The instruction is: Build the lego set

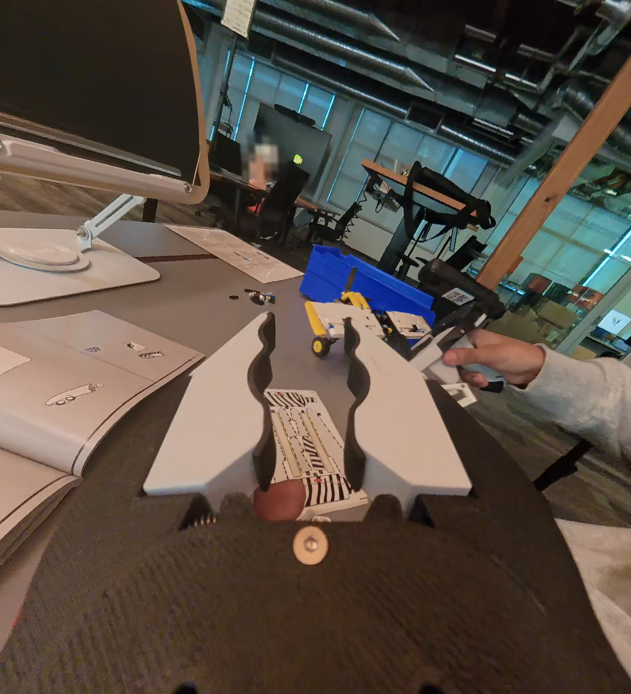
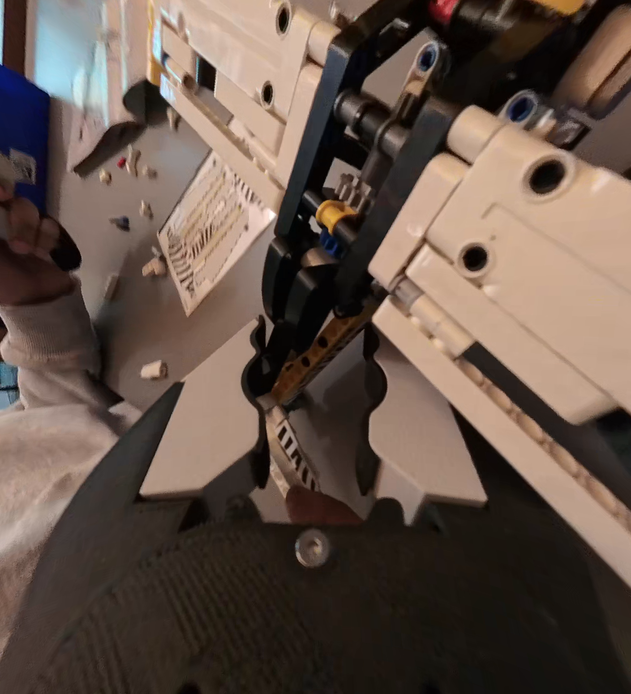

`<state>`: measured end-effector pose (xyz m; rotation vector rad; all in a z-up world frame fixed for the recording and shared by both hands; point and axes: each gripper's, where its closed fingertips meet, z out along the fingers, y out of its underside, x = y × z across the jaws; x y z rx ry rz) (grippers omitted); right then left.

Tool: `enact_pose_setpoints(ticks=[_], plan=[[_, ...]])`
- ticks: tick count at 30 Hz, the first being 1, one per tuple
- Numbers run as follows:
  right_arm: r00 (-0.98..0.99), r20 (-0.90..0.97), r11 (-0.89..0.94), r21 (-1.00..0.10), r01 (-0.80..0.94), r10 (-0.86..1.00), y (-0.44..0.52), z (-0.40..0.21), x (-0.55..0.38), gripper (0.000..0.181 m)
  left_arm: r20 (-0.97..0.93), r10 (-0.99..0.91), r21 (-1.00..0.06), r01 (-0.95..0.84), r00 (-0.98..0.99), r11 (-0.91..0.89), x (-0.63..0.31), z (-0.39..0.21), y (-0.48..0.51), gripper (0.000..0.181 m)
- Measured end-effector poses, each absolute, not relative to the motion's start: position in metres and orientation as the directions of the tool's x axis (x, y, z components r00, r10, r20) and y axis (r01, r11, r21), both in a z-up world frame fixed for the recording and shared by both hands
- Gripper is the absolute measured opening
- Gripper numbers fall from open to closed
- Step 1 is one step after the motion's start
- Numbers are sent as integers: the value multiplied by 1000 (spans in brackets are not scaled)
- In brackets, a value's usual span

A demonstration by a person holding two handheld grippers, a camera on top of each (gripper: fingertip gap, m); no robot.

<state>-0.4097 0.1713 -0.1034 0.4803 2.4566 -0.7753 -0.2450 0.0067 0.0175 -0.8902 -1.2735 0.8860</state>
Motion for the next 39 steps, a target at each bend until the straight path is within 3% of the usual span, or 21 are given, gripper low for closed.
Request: enact_pose_setpoints(ticks=[1,6,17,39], plan=[[-811,-560,797,-407,446,168,179,-104,-404,50,390,917,-918,-48,84,394,-246,17,8,36],[-855,-503,878,-345,330,124,207,-104,-392,48,384,920,-921,-36,76,388,-248,14,8,36],[-906,-421,896,-384,225,47,176,-105,-436,50,420,904,-905,-39,86,424,-248,12,4,37],[-976,-177,950,-303,-70,-129,174,-101,-476,49,452,887,-889,-36,97,457,-248,10,3,38]])
